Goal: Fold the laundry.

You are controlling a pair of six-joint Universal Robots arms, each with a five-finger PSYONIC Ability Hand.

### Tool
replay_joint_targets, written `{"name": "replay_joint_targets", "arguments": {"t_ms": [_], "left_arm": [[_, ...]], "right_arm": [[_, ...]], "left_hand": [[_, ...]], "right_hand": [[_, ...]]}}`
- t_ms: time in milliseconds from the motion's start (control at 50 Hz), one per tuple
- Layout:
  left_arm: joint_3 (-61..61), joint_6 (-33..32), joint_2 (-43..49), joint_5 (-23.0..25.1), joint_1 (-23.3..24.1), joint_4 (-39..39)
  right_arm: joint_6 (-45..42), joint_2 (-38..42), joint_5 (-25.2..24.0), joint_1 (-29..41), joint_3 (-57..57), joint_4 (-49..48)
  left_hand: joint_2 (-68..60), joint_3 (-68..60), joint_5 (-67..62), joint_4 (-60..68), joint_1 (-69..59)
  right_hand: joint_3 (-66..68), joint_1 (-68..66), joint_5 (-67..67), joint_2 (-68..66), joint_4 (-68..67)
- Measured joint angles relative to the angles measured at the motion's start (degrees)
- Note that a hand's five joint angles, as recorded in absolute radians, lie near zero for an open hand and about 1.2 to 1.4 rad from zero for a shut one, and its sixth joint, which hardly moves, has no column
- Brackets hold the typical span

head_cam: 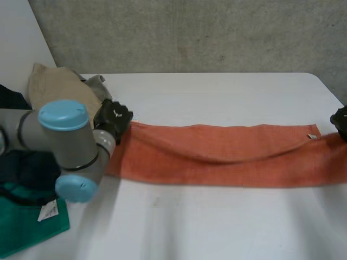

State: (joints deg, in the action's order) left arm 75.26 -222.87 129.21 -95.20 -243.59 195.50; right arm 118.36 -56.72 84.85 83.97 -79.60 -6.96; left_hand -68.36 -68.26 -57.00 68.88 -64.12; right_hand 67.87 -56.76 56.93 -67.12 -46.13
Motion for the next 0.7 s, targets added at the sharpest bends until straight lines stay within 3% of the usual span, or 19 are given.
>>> {"name": "replay_joint_targets", "arguments": {"t_ms": [240, 260, 280, 300, 320, 340, 360, 400, 500, 520, 620, 700], "left_arm": [[-17.3, -3.5, 13.8, -2.2, -0.1, 1.0], [-18.2, -4.0, 14.6, -2.2, -0.1, 1.0], [-18.2, -4.0, 14.6, -2.2, -0.1, 1.0], [-19.0, -4.7, 15.5, -2.1, -0.1, 1.3], [-19.0, -4.7, 15.5, -2.1, -0.1, 1.3], [-19.2, -4.9, 15.8, -2.0, -0.1, 1.6], [-19.0, -5.5, 16.2, -1.9, 0.1, 2.9], [-18.4, -5.6, 16.1, -1.8, 0.3, 4.2], [-15.0, -5.7, 13.8, -1.8, 1.1, 9.6], [-11.8, -5.6, 11.1, -1.9, 1.6, 13.5], [-5.7, -5.3, 6.3, -2.2, 2.0, 17.4], [1.3, -4.8, 1.0, -2.4, 2.2, 18.4]], "right_arm": [[-0.6, 11.7, 3.6, 2.4, 12.5, -6.4], [-0.6, 12.6, 4.0, 2.8, 13.5, -7.2], [-0.6, 12.6, 4.0, 2.8, 13.5, -7.2], [-0.6, 13.5, 4.4, 3.5, 14.5, -8.0], [-0.6, 13.5, 4.4, 3.5, 14.5, -8.0], [-0.6, 13.7, 4.5, 3.8, 14.8, -8.3], [-0.4, 14.2, 5.0, 4.7, 15.4, -9.0], [-0.1, 14.1, 5.2, 5.1, 15.4, -9.1], [1.9, 11.4, 5.6, 6.0, 13.9, -9.2], [4.4, 7.8, 5.5, 5.9, 11.2, -9.1], [9.3, 1.1, 4.3, 4.6, 5.2, -8.3], [13.7, -5.4, -0.1, 1.0, -2.5, -5.9]], "left_hand": [[0.2, 0.2, 0.1, -0.1, 0.1], [7.9, 7.9, 7.4, -8.0, 8.1], [7.9, 7.9, 7.4, -8.0, 8.1], [22.4, 22.1, 20.5, -21.3, 23.2], [22.4, 22.1, 20.5, -21.3, 23.2], [22.4, 22.1, 20.5, -21.3, 23.2], [50.8, 50.3, 48.5, -50.8, 49.4], [54.9, 54.3, 52.6, -55.2, 52.3], [56.9, 56.4, 54.3, -57.2, 52.7], [56.9, 56.4, 54.3, -57.2, 52.7], [56.9, 56.4, 54.3, -57.2, 52.7], [56.9, 56.4, 54.3, -57.2, 52.7]], "right_hand": [[-0.1, 0.1, -0.1, 0.1, -0.6], [-6.2, 6.2, -5.7, 5.9, -0.8], [-6.2, 6.2, -5.7, 5.9, -0.8], [-18.7, 18.6, -17.8, 18.8, 11.4], [-18.7, 18.6, -17.8, 18.8, 11.4], [-30.1, 28.6, -27.9, 30.5, 21.1], [-45.9, 41.3, -44.7, 46.2, 30.8], [-52.8, 44.6, -50.6, 52.4, 32.7], [-56.0, 45.8, -53.1, 54.9, 33.0], [-56.0, 45.8, -53.1, 54.9, 33.0], [-56.0, 45.8, -53.1, 54.9, 33.0], [-56.0, 45.8, -53.1, 54.9, 33.0]]}}
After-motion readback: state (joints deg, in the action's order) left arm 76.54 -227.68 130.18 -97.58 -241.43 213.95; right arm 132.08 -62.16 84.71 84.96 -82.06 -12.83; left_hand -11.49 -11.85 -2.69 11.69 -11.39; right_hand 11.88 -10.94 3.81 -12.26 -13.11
